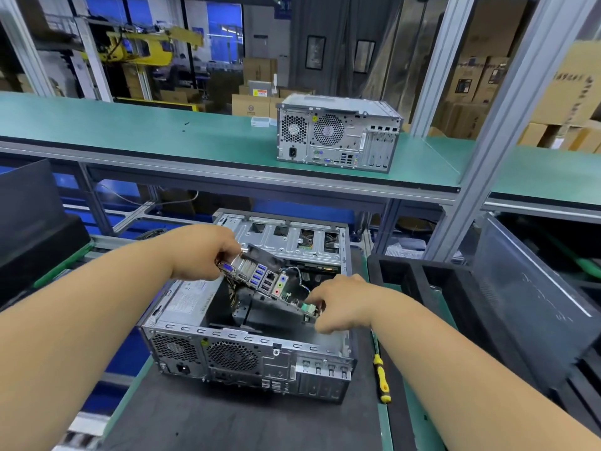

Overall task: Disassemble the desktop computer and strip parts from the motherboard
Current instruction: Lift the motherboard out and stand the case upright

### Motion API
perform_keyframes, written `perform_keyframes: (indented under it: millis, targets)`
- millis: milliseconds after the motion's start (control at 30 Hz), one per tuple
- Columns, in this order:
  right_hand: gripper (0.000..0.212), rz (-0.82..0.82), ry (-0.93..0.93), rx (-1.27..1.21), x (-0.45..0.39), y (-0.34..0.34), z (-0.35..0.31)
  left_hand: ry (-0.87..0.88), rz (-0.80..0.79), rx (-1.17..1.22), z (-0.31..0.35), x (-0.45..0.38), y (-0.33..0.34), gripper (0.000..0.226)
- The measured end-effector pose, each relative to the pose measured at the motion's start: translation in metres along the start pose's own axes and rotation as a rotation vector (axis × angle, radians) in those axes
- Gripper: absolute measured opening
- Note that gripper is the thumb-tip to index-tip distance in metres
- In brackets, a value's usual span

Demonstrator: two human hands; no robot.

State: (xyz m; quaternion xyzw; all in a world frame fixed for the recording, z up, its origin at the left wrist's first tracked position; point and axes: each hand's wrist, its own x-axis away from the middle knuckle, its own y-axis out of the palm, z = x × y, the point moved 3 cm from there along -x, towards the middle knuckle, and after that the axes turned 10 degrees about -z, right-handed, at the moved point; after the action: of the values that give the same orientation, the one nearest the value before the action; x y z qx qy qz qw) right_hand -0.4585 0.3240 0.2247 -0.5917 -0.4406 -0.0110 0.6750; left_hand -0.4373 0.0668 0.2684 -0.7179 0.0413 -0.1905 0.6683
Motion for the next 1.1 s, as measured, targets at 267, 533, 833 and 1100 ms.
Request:
perform_keyframes:
  millis: [267,533,833,1100]
  targets:
    - [0.073,-0.098,-0.063,0.021,0.013,-0.014,0.001,-0.054,0.002,0.024,-0.004,0.004,0.009,0.02]
    - [0.075,0.209,-0.184,-0.229,0.0,-0.013,-0.023,-0.063,0.036,0.047,-0.002,0.01,0.02,0.026]
    - [0.062,0.595,-0.104,0.013,-0.023,-0.001,-0.086,-0.076,0.094,0.104,0.001,0.01,0.015,0.02]
    - [0.033,0.7,-0.076,-0.205,-0.036,-0.028,-0.084,-0.171,0.431,0.414,-0.016,0.011,0.016,0.039]
